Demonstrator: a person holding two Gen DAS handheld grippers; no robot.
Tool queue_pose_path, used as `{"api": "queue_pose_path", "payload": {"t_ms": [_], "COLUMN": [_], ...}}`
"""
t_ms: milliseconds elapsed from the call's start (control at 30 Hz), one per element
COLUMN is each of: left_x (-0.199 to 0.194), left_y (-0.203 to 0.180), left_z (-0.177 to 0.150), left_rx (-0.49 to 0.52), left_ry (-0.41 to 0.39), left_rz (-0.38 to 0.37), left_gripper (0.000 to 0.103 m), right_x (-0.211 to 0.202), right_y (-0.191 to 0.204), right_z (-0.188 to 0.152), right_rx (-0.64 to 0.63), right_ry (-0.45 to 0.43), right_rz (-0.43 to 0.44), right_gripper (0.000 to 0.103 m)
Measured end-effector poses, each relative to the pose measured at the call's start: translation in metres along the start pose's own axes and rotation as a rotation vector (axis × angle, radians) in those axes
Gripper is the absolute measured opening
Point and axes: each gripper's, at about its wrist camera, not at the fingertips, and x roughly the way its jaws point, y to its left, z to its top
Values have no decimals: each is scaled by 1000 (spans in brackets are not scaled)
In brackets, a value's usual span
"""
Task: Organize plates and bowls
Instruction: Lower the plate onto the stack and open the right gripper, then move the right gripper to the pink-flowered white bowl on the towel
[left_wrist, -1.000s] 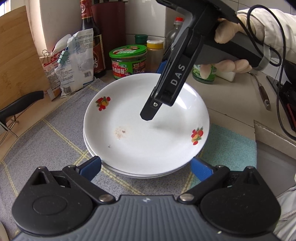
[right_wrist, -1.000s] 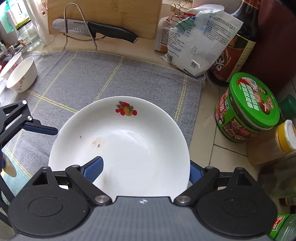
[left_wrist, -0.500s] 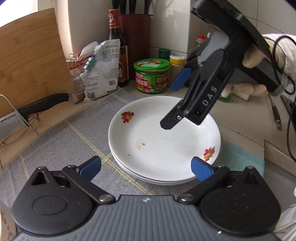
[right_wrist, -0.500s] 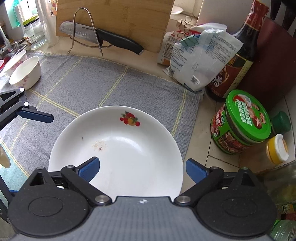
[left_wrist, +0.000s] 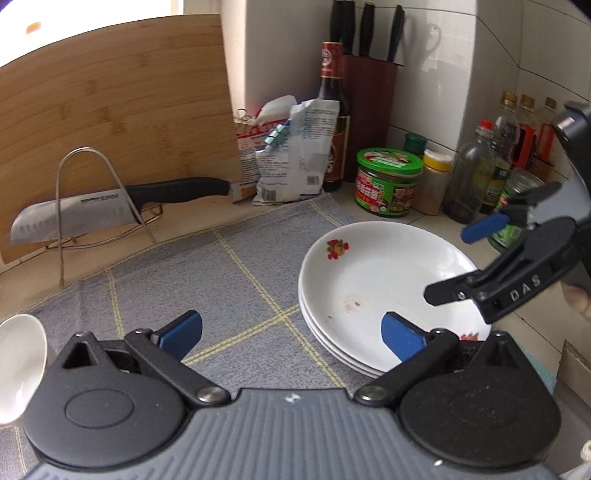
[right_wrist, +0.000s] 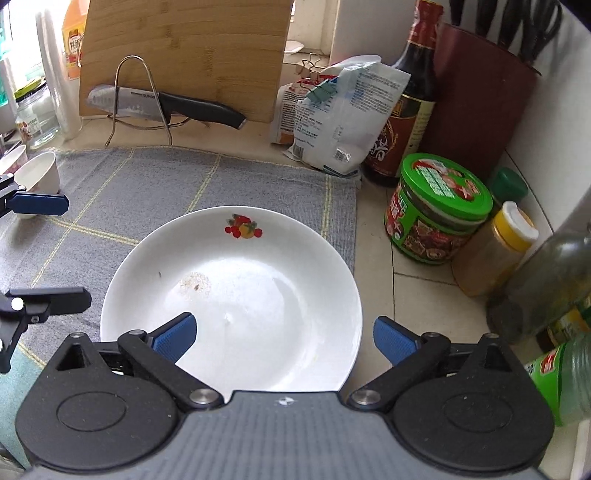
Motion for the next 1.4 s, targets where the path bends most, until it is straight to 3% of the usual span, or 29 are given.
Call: {"api": "queue_pose_path", "payload": {"t_ms": [200,400,633,800,1100,1267,1400], "left_x": [-17,-42,-81,-127,-190,-201,-203], "left_y": [9,23,65,102,169,195,207], "left_z": [-12,-28,-57,-86,-121,-138,-152], "left_rx": [-104,-98,-119,-61,-24,-27,-10], "left_ry": [2,10,-16,-18,-18,18,54], "left_rz": [118,169,140,91,151,205,204], "left_gripper": [102,102,102,102,102,102,102], "right_x": [-10,-15,-17,-22,-22,-17,-10], "right_y": [12,42,104,168,272,309,330], "right_z": [-11,-6,-2,-1,15,24,32], "right_rx": [46,10,-28,-38,-115,-179,-217], "right_ry": [-69,-114,-127,-139,-158,-154,-147], "right_rz": [9,32,0,11,86,145,202], "right_gripper": [103,103,103,103,103,103,103]}}
